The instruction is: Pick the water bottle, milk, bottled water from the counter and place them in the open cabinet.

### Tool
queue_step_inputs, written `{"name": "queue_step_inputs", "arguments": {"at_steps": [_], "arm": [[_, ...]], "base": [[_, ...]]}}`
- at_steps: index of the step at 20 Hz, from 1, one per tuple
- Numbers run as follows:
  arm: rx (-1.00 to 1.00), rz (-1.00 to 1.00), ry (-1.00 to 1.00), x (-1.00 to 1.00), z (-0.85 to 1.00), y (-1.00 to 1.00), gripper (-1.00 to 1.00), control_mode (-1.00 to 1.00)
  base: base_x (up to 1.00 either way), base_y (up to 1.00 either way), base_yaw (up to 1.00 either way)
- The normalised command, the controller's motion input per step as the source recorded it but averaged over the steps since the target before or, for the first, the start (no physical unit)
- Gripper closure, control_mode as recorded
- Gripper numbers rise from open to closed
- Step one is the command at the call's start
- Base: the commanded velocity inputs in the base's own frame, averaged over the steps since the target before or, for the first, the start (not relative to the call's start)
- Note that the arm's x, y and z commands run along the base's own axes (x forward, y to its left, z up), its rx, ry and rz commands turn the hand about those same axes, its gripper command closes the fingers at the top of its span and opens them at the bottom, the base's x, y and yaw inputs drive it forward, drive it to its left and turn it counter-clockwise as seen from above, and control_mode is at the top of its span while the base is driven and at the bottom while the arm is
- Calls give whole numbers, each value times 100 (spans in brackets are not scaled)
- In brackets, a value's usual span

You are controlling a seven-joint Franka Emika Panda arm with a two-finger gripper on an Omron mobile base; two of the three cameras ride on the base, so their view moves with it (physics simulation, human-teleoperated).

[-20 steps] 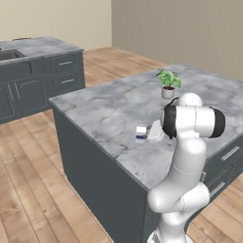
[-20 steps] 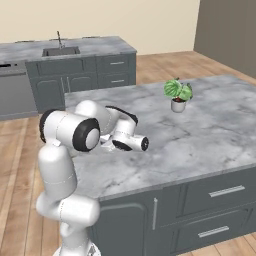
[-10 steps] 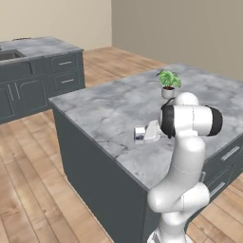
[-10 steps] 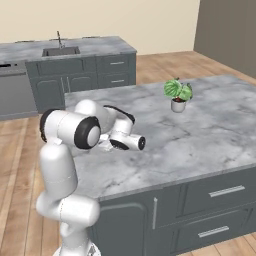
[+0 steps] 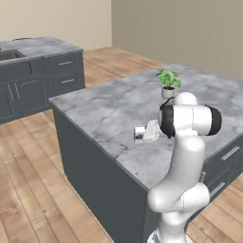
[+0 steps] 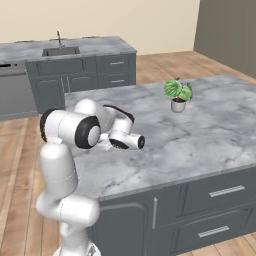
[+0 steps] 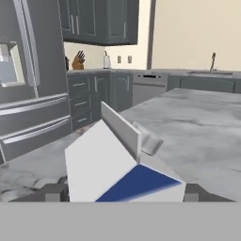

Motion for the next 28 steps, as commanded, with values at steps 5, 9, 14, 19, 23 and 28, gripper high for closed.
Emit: {"name": "queue_step_inputs", "arguments": {"at_steps": [5, 9, 14, 19, 23, 28], "arm": [[0, -13, -2, -34, 59, -15, 100, -100], [0, -14, -2, -34, 79, -17, 100, -100], [0, -14, 0, -38, 83, -15, 100, -100], [-4, -13, -1, -40, 77, -10, 100, -100], [-9, -12, -2, -44, 73, -3, 100, -100], [-10, -10, -2, -40, 69, -6, 100, -100]], "base": [[0, 0, 0], [0, 0, 0], [0, 0, 0], [0, 0, 0], [0, 0, 0], [0, 0, 0]]}}
